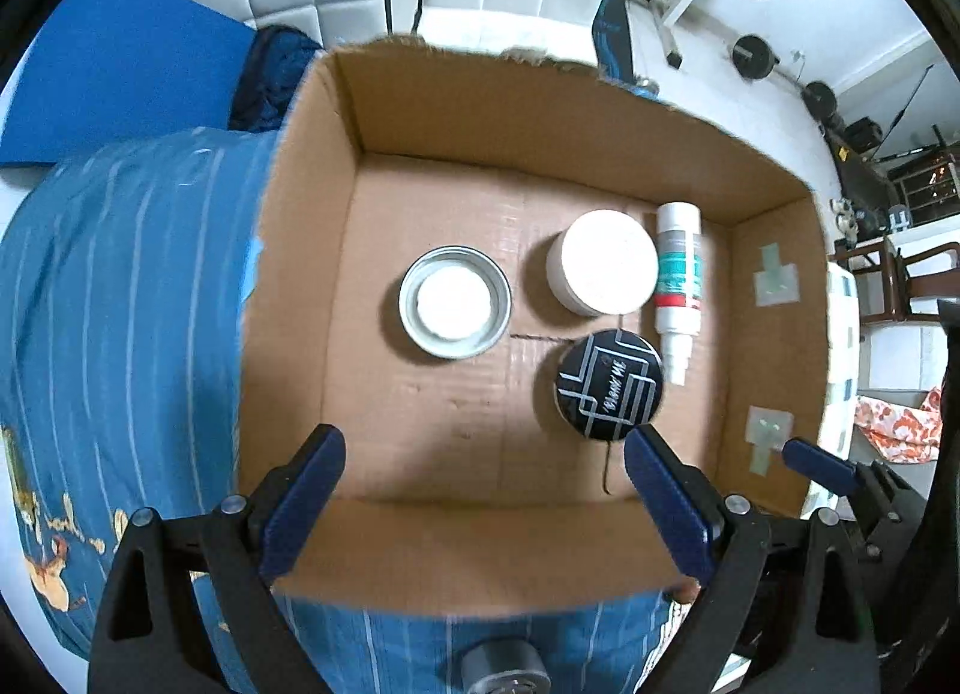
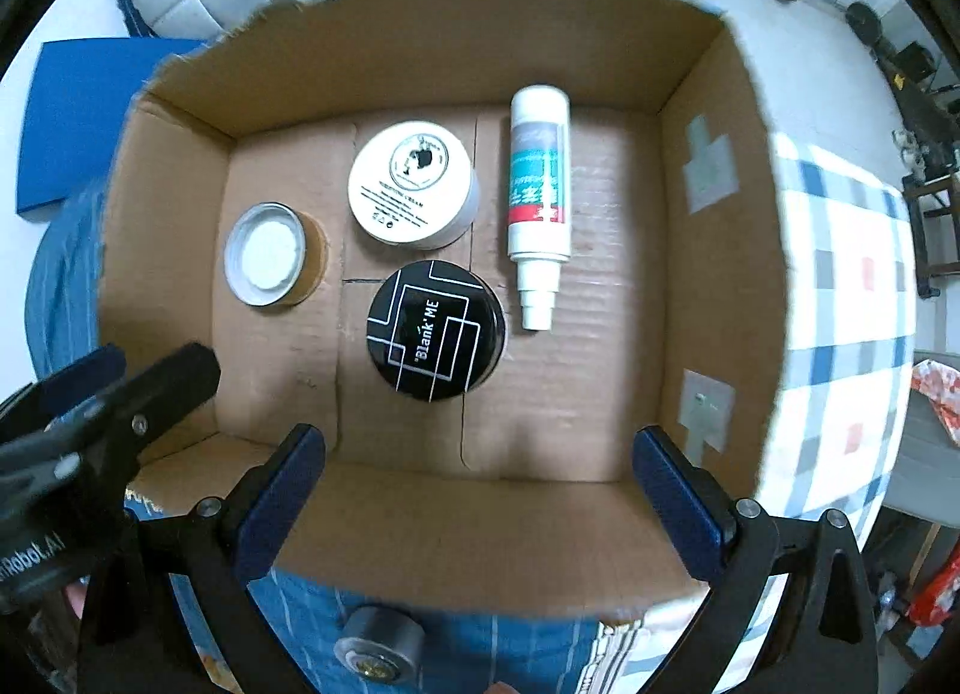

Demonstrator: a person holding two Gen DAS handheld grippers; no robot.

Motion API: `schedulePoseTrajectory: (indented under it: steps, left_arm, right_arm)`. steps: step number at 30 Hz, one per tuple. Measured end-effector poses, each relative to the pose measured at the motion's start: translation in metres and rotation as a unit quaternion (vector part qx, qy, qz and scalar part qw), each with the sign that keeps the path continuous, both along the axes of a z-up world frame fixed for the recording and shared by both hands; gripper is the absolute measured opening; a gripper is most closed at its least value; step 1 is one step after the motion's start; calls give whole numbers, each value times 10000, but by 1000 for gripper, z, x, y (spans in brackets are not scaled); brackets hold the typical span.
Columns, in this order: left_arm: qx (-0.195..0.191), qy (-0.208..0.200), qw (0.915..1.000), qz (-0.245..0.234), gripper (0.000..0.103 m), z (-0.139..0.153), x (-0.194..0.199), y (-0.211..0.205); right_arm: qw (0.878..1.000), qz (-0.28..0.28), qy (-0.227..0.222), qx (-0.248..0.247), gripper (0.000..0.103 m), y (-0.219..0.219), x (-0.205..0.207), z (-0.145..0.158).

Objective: Organize rigid objects
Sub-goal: 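Place the tin lid and black tin into the box and release both, then grasp the silver metal tin with left tool while right tool grasps the walnut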

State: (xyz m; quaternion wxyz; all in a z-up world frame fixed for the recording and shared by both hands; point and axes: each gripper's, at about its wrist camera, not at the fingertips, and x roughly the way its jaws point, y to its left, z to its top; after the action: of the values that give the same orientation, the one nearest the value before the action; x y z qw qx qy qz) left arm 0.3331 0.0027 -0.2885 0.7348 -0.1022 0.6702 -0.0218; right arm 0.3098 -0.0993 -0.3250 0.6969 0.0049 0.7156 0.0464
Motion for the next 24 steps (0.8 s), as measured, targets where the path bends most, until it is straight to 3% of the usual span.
schedulePoseTrajectory:
  steps: [9, 15, 19, 24]
  left_arm:
    - [105, -759, 9969, -200, 95, 74, -47, 2]
    - [17, -1104, 9934, -326, 95, 110, -79, -14]
    - [-84, -1276, 9909, -420, 95, 128, -104, -24]
    - [-86, -1141, 9922, -488, 95, 121, -134, -32]
  right_arm:
    - [9979, 99, -641, 26, 103, -19, -28, 78]
    - [9951, 119, -962, 178, 103, -28, -62, 113]
    - [9945, 75, -1012, 271, 103, -42, -87, 124]
    - [9966, -49, -794, 232, 103, -71, -122, 112]
